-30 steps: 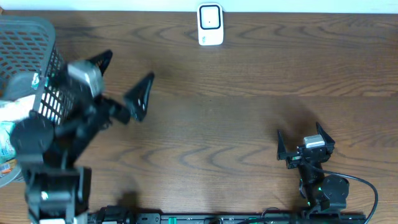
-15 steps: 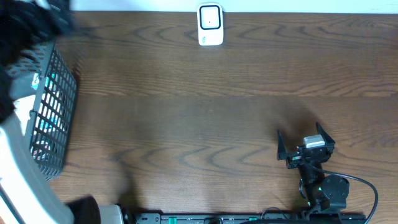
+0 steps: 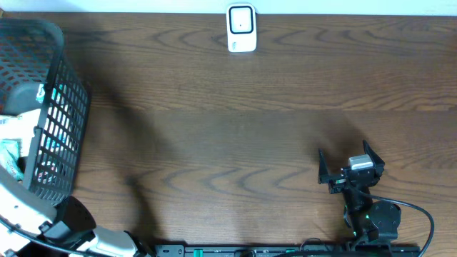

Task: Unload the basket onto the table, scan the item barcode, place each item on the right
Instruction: 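Swing the left gripper up and over into the grey basket, then reach down with the left gripper and grasp the white snack bag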

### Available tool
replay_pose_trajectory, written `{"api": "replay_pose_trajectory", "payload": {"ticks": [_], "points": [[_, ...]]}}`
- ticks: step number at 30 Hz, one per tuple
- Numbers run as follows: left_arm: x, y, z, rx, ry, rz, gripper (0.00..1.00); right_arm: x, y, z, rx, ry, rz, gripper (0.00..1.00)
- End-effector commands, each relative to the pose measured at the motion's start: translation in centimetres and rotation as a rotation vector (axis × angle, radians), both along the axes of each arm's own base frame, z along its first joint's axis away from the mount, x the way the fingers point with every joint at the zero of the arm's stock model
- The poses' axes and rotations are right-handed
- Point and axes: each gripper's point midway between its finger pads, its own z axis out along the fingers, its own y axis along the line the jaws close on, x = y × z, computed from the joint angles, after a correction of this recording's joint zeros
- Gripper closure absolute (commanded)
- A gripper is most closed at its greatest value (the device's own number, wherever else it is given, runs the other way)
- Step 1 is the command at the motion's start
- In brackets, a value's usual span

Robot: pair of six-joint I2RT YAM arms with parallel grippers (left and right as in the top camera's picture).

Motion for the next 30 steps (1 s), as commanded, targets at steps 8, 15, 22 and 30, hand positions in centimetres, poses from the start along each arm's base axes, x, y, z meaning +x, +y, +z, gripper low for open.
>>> {"api": "replay_pose_trajectory", "payload": {"ticks": [8, 15, 22, 30], "points": [[-0.3, 2.8, -12.0, -0.255, 0.246, 0.291, 0.02, -0.1, 0.2, 0.0, -0.003, -0.001, 0.009, 0.01], [-2.1, 3.8, -17.4, -0.291, 0.426, 0.415, 0.03, -0.1, 0.2, 0.0, -0.003, -0.001, 0.009, 0.01], [-1.1, 4.6, -21.4, -0.312, 0.465, 0.414, 0.02, -0.1, 0.2, 0.0, -0.003, -0.001, 0.009, 0.01], [1.5, 6.0, -24.7, -0.283, 0.393, 0.355, 0.02, -0.1, 0.2, 0.0, -0.003, -0.001, 0.009, 0.01]]}}
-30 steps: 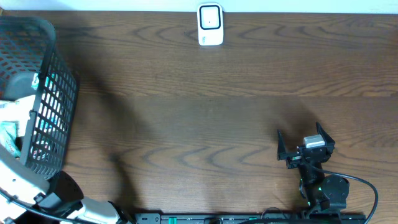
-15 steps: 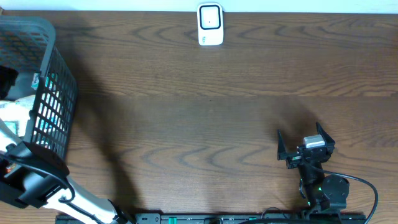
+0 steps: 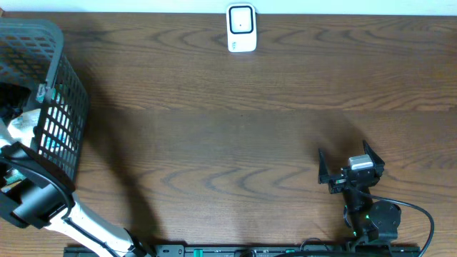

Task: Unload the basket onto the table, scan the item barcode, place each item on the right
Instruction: 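Reach down with the left gripper and grasp the white snack bag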

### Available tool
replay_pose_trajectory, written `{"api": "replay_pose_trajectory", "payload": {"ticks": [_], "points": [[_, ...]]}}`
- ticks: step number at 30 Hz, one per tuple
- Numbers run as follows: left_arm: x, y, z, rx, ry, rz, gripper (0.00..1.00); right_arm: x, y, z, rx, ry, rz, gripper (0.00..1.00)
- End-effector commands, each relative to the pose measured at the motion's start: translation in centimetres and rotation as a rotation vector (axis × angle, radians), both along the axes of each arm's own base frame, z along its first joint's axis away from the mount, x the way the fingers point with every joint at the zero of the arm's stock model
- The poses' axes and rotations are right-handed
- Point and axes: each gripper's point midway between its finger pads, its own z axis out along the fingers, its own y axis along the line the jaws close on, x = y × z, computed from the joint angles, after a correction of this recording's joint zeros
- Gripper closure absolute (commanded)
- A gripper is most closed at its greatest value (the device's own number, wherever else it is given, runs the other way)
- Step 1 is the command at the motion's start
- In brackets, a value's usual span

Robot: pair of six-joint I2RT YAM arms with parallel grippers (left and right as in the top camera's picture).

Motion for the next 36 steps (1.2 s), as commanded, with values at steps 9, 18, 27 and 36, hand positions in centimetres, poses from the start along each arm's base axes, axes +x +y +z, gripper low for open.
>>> {"api": "replay_pose_trajectory", "payload": {"ticks": [9, 18, 27, 36], "points": [[2.4, 0.3, -2.1, 0.001, -0.073, -0.081, 0.02, -0.1, 0.2, 0.0, -0.003, -0.001, 0.009, 0.01], [1.9, 1.5, -5.7, 0.09, 0.069, -0.062, 0.02, -0.1, 0.2, 0.0, -0.003, -0.001, 0.009, 0.01], [3.6, 1.1, -8.4, 0.086, 0.087, -0.126, 0.0, -0.1, 0.2, 0.0, -0.003, -0.001, 0.009, 0.01], [2.0, 0.3, -10.6, 0.035, 0.18, -0.136, 0.43, -0.1, 0.2, 0.0, -0.003, -0.001, 0.009, 0.01]]}}
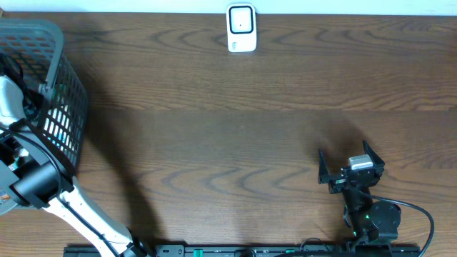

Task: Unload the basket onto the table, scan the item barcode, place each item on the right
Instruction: 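Reach down with the left gripper and grasp the white snack bag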

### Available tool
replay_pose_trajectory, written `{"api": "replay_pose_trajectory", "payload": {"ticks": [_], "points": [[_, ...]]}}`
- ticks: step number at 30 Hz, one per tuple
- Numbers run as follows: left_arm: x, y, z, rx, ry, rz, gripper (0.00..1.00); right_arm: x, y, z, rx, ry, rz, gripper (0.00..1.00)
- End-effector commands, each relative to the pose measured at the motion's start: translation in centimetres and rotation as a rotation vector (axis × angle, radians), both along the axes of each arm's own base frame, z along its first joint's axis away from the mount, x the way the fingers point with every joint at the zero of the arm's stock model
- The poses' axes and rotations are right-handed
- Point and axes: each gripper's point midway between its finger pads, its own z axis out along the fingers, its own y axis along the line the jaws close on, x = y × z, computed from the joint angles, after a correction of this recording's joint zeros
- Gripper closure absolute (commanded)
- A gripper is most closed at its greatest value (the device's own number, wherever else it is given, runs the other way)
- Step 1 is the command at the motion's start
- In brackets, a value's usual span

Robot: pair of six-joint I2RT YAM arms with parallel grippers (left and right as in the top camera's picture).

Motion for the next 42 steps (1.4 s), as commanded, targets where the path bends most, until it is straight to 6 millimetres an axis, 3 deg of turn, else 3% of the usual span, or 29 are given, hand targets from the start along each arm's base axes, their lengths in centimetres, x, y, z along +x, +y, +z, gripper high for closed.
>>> {"api": "replay_pose_trajectory", "payload": {"ticks": [1, 8, 11, 14, 23, 27, 30, 31, 33, 34, 36, 39, 42], "points": [[-1.2, -0.4, -1.8, -0.023, 0.075, -0.004, 0.49, -0.1, 0.2, 0.0, -0.003, -0.001, 0.009, 0.01], [-1.8, -0.7, -1.0, -0.031, 0.085, -0.002, 0.92, -0.1, 0.2, 0.0, -0.003, -0.001, 0.009, 0.01], [-1.6, -0.6, 0.9, -0.012, 0.058, -0.001, 0.93, -0.1, 0.2, 0.0, -0.003, -0.001, 0.009, 0.01], [-1.3, -0.4, 4.4, 0.029, 0.002, 0.0, 0.92, -0.1, 0.2, 0.0, -0.003, -0.001, 0.009, 0.01], [-2.4, -1.4, 17.6, 0.196, -0.248, 0.002, 0.93, -0.1, 0.2, 0.0, -0.003, -0.001, 0.009, 0.01], [-2.7, -2.8, 21.3, 0.212, -0.353, -0.019, 0.92, -0.1, 0.2, 0.0, -0.003, -0.001, 0.009, 0.01], [-3.1, -3.2, 22.6, 0.222, -0.379, -0.024, 0.93, -0.1, 0.2, 0.0, -0.003, -0.001, 0.009, 0.01], [-3.2, -3.3, 22.5, 0.218, -0.375, -0.024, 0.91, -0.1, 0.2, 0.0, -0.003, -0.001, 0.009, 0.01], [-3.4, -3.5, 21.9, 0.203, -0.354, -0.023, 0.46, -0.1, 0.2, 0.0, -0.003, -0.001, 0.009, 0.01], [-3.5, -3.5, 21.4, 0.193, -0.341, -0.023, 0.32, -0.1, 0.2, 0.0, -0.003, -0.002, 0.009, 0.01], [-3.5, -3.6, 19.9, 0.171, -0.312, -0.022, 0.15, -0.1, 0.2, 0.0, -0.003, -0.002, 0.009, 0.01], [-3.3, -3.4, 17.6, 0.143, -0.274, -0.02, 0.01, -0.1, 0.2, 0.0, -0.003, -0.001, 0.009, 0.01], [-2.7, -2.9, 15.5, 0.12, -0.244, -0.019, 0.02, -0.1, 0.2, 0.0, -0.003, -0.001, 0.009, 0.01]]}}
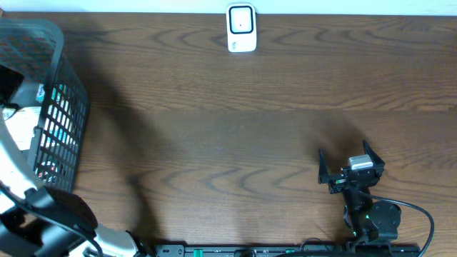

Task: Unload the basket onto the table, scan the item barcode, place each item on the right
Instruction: 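Reach down with the left gripper and grasp the white snack bag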

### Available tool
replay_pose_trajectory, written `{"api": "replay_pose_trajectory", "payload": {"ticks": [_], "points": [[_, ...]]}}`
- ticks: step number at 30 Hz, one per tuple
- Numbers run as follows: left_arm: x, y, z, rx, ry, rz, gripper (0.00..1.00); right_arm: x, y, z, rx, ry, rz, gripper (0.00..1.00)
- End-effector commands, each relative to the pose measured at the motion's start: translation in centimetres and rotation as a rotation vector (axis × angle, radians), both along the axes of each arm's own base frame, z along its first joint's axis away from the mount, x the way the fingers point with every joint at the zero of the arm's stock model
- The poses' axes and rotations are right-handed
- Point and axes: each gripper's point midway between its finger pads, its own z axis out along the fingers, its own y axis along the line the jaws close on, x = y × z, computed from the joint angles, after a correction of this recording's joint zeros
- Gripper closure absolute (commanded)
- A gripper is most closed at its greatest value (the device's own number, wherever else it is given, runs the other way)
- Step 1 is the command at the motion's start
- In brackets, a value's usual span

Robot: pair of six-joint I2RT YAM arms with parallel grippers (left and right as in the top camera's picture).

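A white barcode scanner (241, 28) stands at the table's far edge, middle. A black mesh basket (63, 121) sits at the far left, with white and teal packages (28, 125) showing inside it. My left arm (13, 168) rises from the bottom left corner and reaches into the basket at the frame's edge. Its fingers are hidden there, so no grasp can be read. My right gripper (348, 157) rests open and empty near the front right, far from both basket and scanner.
The brown wooden table (228, 128) stretches between basket and scanner. A black rail (243, 250) with the arm bases runs along the front edge. The right arm's cable (421, 214) loops at the lower right.
My left arm has shifted: its dark elbow joint sits lower, near the bottom left corner, and its white link now runs up into the basket. The right arm is unchanged.
At first my left arm lay low at the bottom left, beside the basket. Then its links stood over the basket's near side. By the following moment it leaned deeper over the basket's left part, and now it still reaches inside. The right gripper stayed open and still throughout.
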Motion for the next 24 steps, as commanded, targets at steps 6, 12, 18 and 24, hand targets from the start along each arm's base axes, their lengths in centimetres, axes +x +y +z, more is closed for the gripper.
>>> {"api": "replay_pose_trajectory", "payload": {"ticks": [6, 12, 18, 24], "points": [[1.2, 0.9, -8.1, -0.109, 0.136, 0.013, 0.03, -0.1, 0.2, 0.0, -0.003, -0.001, 0.009, 0.01], [2.1, 1.2, -14.0, -0.177, 0.221, 0.012, 0.02, -0.1, 0.2, 0.0, -0.003, -0.002, 0.009, 0.01], [4.4, 2.9, -16.9, -0.132, 0.209, -0.056, 0.02, -0.1, 0.2, 0.0, -0.003, -0.001, 0.009, 0.01], [4.6, 3.0, -17.1, -0.126, 0.209, -0.066, 0.17, -0.1, 0.2, 0.0, -0.003, -0.001, 0.009, 0.01]]}}
